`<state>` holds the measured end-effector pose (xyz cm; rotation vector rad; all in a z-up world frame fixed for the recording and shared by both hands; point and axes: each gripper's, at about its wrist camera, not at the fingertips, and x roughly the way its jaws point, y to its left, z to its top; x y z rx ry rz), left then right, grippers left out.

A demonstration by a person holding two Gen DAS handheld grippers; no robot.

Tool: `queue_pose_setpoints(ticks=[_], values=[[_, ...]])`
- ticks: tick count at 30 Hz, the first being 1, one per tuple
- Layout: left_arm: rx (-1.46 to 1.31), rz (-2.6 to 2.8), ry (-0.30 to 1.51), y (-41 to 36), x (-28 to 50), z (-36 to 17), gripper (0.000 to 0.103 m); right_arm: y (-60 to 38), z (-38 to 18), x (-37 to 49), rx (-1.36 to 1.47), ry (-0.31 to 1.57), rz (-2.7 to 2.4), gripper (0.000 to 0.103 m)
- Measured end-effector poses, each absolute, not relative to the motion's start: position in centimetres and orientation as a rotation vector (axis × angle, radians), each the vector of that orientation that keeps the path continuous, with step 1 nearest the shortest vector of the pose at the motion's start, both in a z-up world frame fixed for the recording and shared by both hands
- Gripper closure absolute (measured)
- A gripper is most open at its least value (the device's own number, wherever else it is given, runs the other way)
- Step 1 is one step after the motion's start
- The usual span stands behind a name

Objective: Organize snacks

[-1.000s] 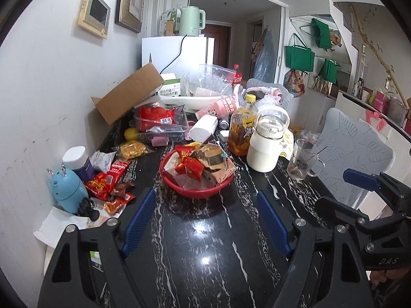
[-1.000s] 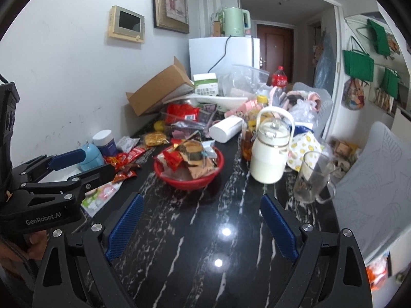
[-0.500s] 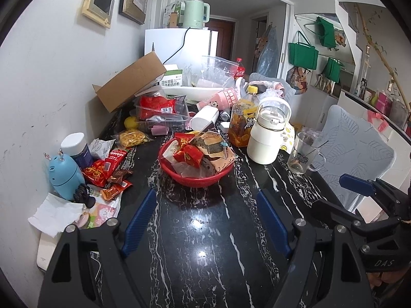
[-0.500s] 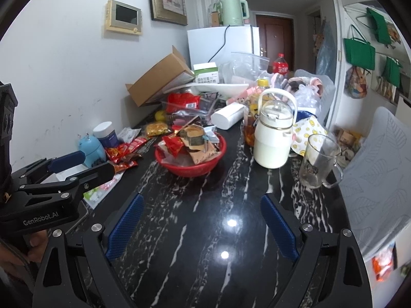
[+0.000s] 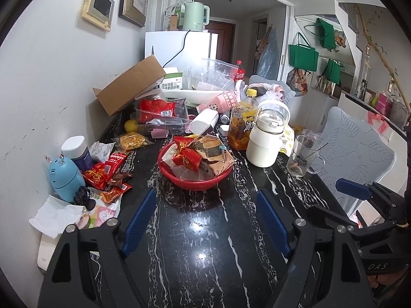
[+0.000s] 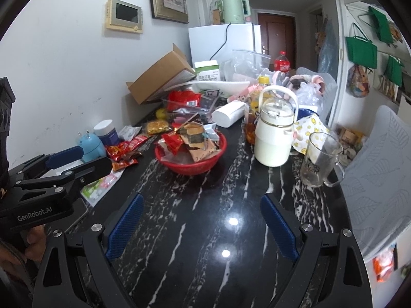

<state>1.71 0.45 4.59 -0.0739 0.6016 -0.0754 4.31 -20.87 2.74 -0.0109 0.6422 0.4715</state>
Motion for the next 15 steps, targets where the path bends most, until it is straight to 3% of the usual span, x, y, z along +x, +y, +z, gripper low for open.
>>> queue_pose_setpoints(ticks=[15], values=[[-0.077, -0.094, 0.617, -0.1, 2.0, 4.9, 0.023, -22.0, 2.7, 4.4, 0.018, 0.627, 0.453, 0.01]])
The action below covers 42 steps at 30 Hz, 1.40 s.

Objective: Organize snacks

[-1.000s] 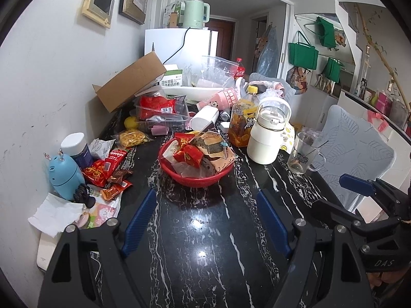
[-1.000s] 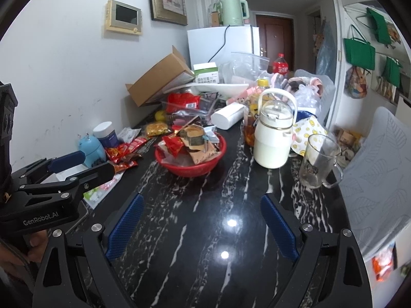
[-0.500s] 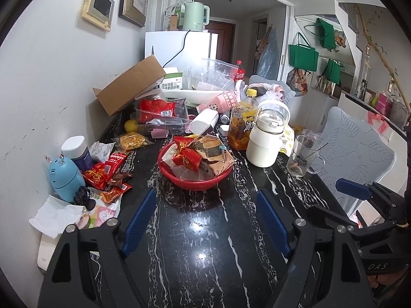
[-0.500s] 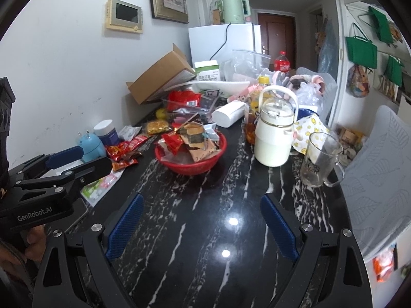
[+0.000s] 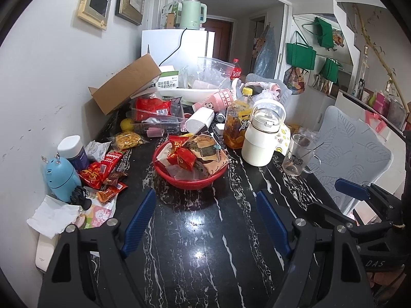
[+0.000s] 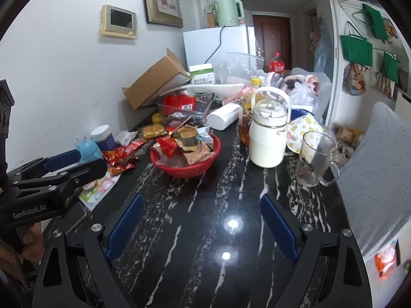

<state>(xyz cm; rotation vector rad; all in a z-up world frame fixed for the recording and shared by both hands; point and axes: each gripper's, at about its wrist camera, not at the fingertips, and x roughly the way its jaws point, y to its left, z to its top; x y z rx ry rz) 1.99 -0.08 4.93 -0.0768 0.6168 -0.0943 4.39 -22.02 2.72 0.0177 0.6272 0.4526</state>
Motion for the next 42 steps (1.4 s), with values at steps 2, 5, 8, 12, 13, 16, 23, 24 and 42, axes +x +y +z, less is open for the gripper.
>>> queue_pose_setpoints(ticks=[2, 5, 8, 12, 13, 16, 23, 24, 42], values=[[-0.071, -0.094, 0.625, -0.2, 2.1, 4.9, 0.023, -22.2, 2.7, 4.3, 0.022, 0.625, 0.451, 0.01], [-0.071, -0.102, 0.63, -0.3, 2.2, 4.9, 0.023, -22.3, 2.7, 4.2, 0.02, 0.625, 0.444, 0.01], [-0.072, -0.11, 0.631, -0.3, 2.3, 4.9, 0.023, -22.5, 2.9, 4.2, 0.019, 0.627, 0.433, 0.01], [-0.075, -0.115, 0.632, -0.2, 2.2, 4.8, 0.023, -22.8, 3.0, 4.1, 0.034, 0.631, 0.424, 0.01], [-0.075, -0.115, 0.634, -0.2, 2.2, 4.8, 0.023, -22.8, 3.0, 4.0, 0.033, 0.631, 0.418, 0.01], [-0.065, -0.116, 0.64, -0.2, 2.2, 4.7, 0.023, -22.9, 3.0, 3.9, 0.032, 0.632, 0.407, 0.01], [-0.023, -0.11, 0.638, -0.8, 1.8, 4.7, 0.023, -23.3, 2.8, 3.8, 0.042, 0.643, 0.394, 0.01], [-0.023, -0.111, 0.64, -0.7, 1.7, 4.7, 0.023, -23.4, 2.8, 3.8, 0.042, 0.644, 0.392, 0.01], [-0.018, -0.092, 0.68, -0.5, 2.5, 3.0, 0.023, -22.7, 1.9, 4.6, 0.031, 0.676, 0.393, 0.01]])
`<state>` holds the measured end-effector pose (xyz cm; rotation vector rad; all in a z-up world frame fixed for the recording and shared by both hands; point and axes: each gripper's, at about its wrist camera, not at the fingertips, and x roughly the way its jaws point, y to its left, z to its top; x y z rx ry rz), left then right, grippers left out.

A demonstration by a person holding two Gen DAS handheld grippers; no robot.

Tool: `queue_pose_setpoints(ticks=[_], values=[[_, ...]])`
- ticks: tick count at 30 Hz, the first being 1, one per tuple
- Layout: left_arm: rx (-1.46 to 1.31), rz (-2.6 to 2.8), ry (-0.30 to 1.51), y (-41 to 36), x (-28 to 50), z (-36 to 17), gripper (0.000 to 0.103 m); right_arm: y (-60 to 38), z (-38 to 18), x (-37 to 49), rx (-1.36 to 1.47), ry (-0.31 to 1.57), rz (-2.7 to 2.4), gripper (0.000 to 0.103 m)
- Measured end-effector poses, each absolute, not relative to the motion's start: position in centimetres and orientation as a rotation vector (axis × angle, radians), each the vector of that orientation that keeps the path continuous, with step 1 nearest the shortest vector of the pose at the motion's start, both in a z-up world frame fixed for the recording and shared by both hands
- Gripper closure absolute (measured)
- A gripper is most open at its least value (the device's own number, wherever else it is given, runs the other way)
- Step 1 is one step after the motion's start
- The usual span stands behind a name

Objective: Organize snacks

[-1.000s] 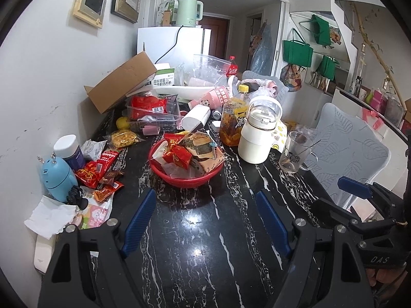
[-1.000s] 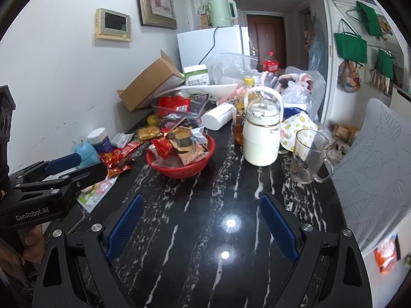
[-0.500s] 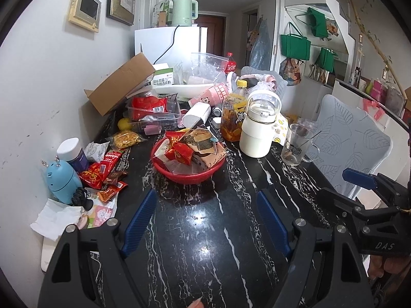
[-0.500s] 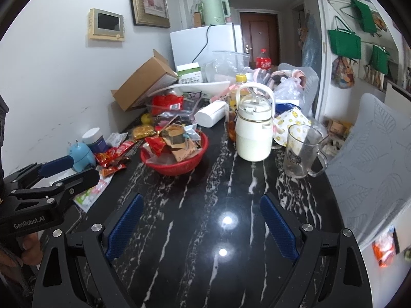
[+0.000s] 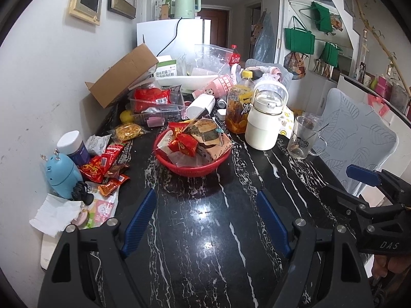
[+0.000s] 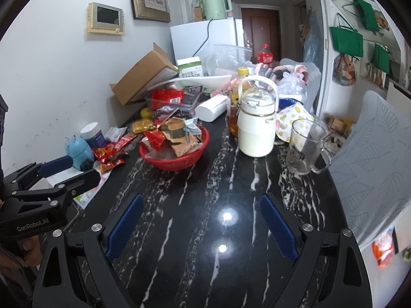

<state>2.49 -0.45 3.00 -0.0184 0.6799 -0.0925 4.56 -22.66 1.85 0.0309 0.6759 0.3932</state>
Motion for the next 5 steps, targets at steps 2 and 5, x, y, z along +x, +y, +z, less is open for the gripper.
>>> queue_pose_setpoints(ticks=[2, 5], values=[[-0.026, -0.096, 0.688, -0.5, 2.7, 2.5, 0.023, -22.6, 1.6, 4.8, 0.031, 0.683, 0.392, 0.01], [-0.034, -0.089, 0.706, -0.5, 3.3, 1.5, 0.023, -22.5, 0.9, 5.5, 0.035, 0.7, 0.386, 0.01]])
